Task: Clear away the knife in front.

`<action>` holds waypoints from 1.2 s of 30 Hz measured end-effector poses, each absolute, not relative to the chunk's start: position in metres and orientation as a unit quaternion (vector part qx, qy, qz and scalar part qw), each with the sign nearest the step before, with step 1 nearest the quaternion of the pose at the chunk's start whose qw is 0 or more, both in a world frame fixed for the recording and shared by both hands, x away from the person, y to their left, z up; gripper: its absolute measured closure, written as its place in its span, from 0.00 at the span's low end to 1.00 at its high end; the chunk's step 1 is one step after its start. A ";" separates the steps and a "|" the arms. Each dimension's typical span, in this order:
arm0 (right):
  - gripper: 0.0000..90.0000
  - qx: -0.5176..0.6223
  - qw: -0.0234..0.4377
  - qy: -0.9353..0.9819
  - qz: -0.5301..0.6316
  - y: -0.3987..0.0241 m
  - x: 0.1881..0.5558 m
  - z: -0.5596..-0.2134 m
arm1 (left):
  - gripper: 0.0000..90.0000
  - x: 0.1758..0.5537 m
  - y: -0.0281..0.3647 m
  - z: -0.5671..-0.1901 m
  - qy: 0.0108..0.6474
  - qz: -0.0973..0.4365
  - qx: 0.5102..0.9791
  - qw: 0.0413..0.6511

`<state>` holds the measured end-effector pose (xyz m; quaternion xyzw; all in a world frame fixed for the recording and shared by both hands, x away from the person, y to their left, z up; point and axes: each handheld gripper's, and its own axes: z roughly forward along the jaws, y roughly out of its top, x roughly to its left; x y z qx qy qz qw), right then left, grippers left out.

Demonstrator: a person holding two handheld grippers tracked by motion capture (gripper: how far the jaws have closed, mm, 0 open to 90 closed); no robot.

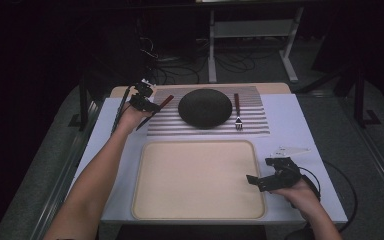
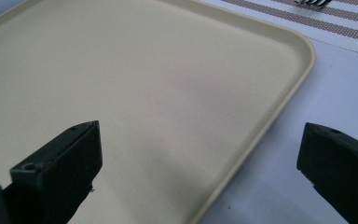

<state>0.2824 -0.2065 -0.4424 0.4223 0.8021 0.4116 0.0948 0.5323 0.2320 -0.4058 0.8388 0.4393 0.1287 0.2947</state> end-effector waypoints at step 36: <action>0.00 0.413 0.093 0.806 0.414 -0.201 0.279 -0.438 | 0.87 0.373 0.205 -0.402 0.384 0.096 0.847 0.355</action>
